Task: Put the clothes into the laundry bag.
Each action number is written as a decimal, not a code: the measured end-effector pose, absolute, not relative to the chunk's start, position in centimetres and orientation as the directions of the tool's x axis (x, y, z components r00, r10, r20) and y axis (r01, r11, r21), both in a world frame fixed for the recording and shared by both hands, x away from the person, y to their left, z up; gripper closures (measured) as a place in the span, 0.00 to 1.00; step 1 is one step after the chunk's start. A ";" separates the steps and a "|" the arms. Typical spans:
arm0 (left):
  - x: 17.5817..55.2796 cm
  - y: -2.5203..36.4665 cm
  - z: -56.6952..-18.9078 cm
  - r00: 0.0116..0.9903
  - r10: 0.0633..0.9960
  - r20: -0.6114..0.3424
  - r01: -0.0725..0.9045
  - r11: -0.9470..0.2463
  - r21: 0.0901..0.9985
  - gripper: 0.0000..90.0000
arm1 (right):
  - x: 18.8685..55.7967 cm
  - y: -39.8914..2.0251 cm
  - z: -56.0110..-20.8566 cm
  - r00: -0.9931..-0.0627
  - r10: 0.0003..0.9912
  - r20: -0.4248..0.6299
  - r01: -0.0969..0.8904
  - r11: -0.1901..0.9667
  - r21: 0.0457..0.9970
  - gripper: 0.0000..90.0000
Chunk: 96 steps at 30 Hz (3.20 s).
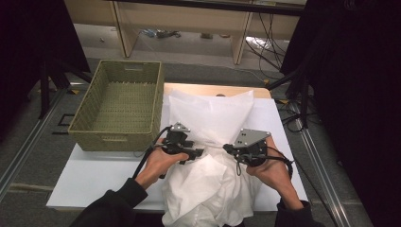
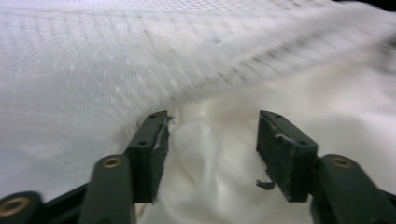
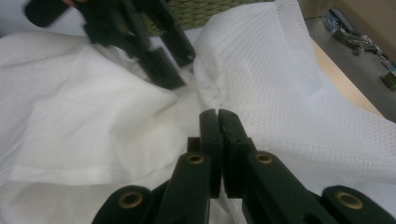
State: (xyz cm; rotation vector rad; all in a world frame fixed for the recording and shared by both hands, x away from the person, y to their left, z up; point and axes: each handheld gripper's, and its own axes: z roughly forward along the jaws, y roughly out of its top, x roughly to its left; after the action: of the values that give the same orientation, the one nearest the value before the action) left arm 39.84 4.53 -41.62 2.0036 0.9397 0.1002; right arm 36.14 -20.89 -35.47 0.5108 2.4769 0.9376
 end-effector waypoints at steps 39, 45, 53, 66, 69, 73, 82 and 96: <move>44.7 -1.5 -45.3 0.607 0.713 -0.352 0.637 -0.171 0.751 0.77 | 36.3 -22.3 -34.5 -0.829 0.503 -0.243 0.212 0.686 0.696 1.00; 42.3 0.3 -43.0 0.662 0.665 -0.346 0.625 -0.235 0.745 0.43 | 36.5 -22.6 -35.1 -0.824 0.515 -0.236 0.230 0.685 0.691 1.00; 37.3 7.2 -40.9 0.744 0.640 -0.191 0.535 -0.400 0.744 0.21 | 36.6 -22.5 -35.1 -0.820 0.520 -0.240 0.228 0.681 0.696 1.00; 37.2 1.2 -43.7 0.827 0.477 -0.298 0.510 -0.413 0.754 0.87 | 36.7 -21.1 -35.5 -0.836 0.488 -0.251 0.203 0.701 0.684 1.00; 38.3 0.3 -42.1 0.805 0.510 -0.305 0.513 -0.338 0.789 0.93 | 36.2 -21.2 -35.1 -0.853 0.467 -0.232 0.186 0.688 0.702 1.00; 42.0 0.2 -43.3 0.728 0.646 -0.229 0.527 -0.313 0.790 0.94 | 34.9 -21.4 -33.9 -0.858 0.462 -0.225 0.171 0.669 0.724 1.00; 40.9 2.8 -44.0 0.716 0.665 -0.213 0.548 -0.347 0.761 0.50 | 35.4 -21.4 -35.5 -0.852 0.469 -0.234 0.195 0.698 0.689 1.00; 40.4 4.9 -47.6 0.734 0.520 -0.438 0.611 -0.222 0.760 0.51 | 35.5 -20.5 -35.6 -0.848 0.468 -0.249 0.189 0.706 0.683 1.00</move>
State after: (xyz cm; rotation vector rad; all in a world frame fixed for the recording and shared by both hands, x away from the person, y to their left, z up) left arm 40.35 4.88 -47.57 1.8810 0.8727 -0.1080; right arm 35.53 -20.54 -35.55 0.5086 2.5068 0.9391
